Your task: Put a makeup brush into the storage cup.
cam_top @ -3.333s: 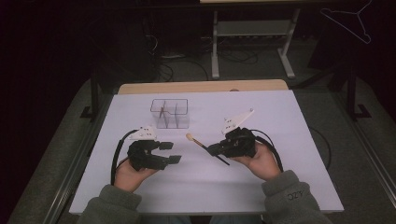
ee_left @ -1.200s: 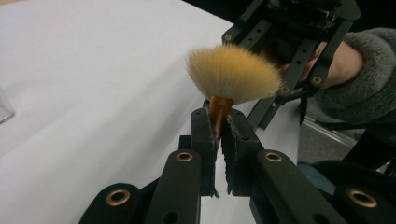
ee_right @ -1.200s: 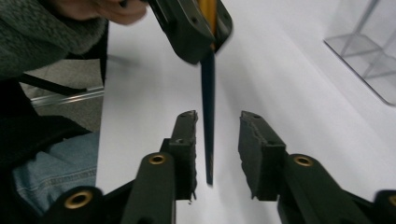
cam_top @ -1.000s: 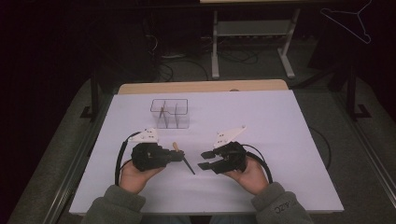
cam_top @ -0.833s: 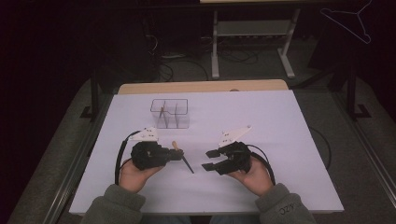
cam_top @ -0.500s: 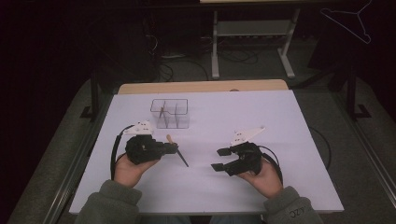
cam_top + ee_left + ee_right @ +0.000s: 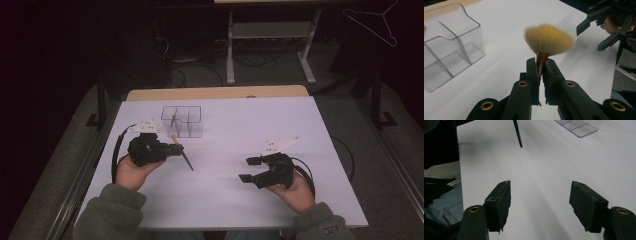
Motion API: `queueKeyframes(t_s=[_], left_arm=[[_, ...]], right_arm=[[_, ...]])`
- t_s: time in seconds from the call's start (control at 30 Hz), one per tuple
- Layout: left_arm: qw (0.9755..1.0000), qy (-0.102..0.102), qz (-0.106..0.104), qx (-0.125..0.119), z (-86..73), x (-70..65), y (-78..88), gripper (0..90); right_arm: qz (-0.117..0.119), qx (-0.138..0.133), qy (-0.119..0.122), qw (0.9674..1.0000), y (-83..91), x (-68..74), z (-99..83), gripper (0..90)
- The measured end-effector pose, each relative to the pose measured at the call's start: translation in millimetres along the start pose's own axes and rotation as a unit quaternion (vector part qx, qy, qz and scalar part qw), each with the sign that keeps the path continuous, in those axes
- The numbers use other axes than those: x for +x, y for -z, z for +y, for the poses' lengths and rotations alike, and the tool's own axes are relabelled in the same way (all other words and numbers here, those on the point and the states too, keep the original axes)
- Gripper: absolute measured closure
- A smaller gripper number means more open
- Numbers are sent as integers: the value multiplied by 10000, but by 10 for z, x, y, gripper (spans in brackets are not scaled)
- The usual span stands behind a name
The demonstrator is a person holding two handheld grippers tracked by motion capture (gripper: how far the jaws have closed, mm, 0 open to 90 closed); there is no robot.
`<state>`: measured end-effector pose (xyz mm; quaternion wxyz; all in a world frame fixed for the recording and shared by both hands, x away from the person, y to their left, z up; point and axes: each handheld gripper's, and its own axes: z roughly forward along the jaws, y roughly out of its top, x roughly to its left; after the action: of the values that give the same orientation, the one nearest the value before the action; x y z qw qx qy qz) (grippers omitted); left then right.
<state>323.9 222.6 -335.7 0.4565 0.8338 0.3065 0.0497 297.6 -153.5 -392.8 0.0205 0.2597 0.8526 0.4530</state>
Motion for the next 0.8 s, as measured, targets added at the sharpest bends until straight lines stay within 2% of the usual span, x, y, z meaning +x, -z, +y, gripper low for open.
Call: queueKeyframes(t_s=[0.23, 0.33, 0.73, 0.8], left_arm=[[9999, 35, 132, 38, 124, 62, 102, 836], [9998, -33, 195, 90, 180, 88, 146, 836], [9989, 244, 388, 30, 317, 299, 358, 835], [9987, 226, 448, 58, 336, 328, 387, 835]], right_arm=[[-156, -56, -66, 9998, 89, -50, -59, 304], [-224, -43, -102, 9997, 116, -59, -87, 299], [-274, 82, -154, 9995, 146, -95, -180, 288], [-274, 47, -155, 9995, 155, -99, -180, 287]])
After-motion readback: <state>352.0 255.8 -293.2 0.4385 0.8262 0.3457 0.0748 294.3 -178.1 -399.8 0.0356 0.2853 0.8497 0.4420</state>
